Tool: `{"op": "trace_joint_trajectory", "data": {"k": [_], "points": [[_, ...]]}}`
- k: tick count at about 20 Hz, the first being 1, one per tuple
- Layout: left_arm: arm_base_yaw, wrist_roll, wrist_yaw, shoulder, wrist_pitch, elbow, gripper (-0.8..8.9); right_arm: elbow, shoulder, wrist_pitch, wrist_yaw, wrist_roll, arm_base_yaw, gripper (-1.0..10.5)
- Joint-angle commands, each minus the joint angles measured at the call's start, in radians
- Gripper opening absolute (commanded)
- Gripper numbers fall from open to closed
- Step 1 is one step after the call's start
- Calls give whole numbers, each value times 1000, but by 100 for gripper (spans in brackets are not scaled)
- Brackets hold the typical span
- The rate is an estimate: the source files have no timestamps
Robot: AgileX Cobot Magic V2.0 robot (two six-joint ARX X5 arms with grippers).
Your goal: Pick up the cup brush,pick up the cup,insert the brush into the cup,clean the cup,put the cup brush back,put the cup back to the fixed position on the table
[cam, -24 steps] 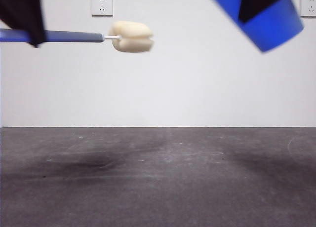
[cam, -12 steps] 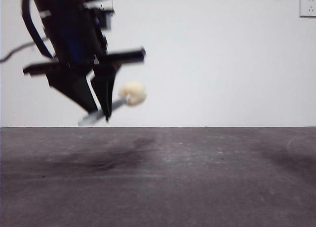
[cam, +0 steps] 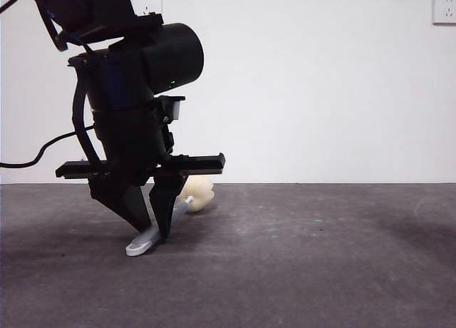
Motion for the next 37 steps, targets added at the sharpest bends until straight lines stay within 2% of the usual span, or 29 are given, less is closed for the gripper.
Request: {"op": "trace_joint_trajectory", "data": {"k": [1, 4, 6, 7, 13, 16, 19, 22, 24, 29, 32, 37], "points": [[3, -6, -6, 6, 23, -10, -8, 1, -1, 10, -1, 36, 1, -17], [8, -6, -1, 6, 12, -10, 35, 1, 2, 10, -2, 53, 1, -17], [8, -6, 6, 6, -1, -10, 201, 1, 5, 10, -2, 62, 1, -17], [8, -6, 14, 6, -8, -10, 233, 1, 8, 10, -2, 64, 1, -17], [7, -6, 55, 5, -6, -10, 234, 1, 42, 11, -27, 123, 1, -17], [9, 4, 79, -13, -10, -9, 241, 1, 117, 24, -27, 148, -2, -17], [9, 25, 81, -45, -20, -9, 263, 1, 225, 52, -47, 182, -50, -17], [21, 54, 125, -56, -65, -9, 448, -1, 345, 179, -179, 184, -165, -17], [21, 66, 127, -58, -129, -9, 449, -1, 435, 269, -276, 179, -257, -17], [19, 182, 126, -130, -207, -9, 448, -1, 671, 449, -536, 151, -466, -17], [20, 242, 125, -244, -235, -9, 448, -1, 790, 536, -604, 102, -517, -17], [20, 284, 127, -504, -268, -9, 448, -6, 920, 666, -622, 47, -529, -17]]}}
